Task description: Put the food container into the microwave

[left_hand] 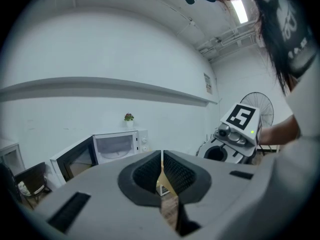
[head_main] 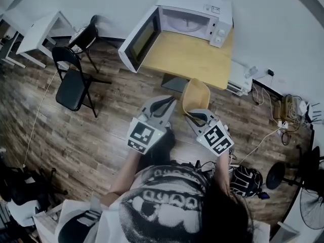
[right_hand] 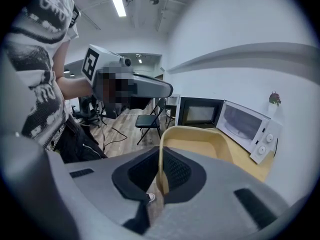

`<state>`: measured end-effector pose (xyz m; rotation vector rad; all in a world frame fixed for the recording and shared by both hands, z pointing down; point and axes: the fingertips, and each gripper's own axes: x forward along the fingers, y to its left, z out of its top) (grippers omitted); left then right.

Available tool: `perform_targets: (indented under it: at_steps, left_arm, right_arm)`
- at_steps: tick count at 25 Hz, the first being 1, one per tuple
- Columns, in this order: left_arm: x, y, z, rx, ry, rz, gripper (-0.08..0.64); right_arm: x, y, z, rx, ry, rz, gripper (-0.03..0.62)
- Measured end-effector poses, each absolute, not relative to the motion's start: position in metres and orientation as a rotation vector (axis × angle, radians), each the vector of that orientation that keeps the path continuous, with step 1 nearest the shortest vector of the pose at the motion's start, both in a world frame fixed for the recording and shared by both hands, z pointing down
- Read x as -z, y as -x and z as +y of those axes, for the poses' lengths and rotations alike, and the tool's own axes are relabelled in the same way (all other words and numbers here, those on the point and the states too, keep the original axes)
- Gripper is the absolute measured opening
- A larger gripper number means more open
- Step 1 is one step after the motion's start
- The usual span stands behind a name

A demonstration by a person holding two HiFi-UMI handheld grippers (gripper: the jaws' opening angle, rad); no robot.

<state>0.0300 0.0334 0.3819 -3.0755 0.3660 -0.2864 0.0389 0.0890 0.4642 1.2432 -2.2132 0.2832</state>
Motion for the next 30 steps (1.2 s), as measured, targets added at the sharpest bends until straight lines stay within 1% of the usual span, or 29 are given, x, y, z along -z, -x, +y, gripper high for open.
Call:
perform_targets:
  at_steps: [5, 12, 30]
  left_arm:
    - [-0.386, -0.046, -0.029, 0.289, 3.086, 0.387, 0.012]
    - [-0.392, -0.066, -0.089, 0.279, 3.12, 0.363, 0.012]
    - [-0.403, -0.09, -0.148, 0.288, 3.151, 0.311, 0.012]
  right_arm:
    - [-0.466, -0.054, 0.032, -0.293, -1.202, -2.198, 0.026]
    - [-0.475, -0.069, -0.02, -0.325, -1.178, -2.162, 0.026]
    - [-0.488, -0.091, -0.083, -0.346, -1.144, -2.115, 0.026]
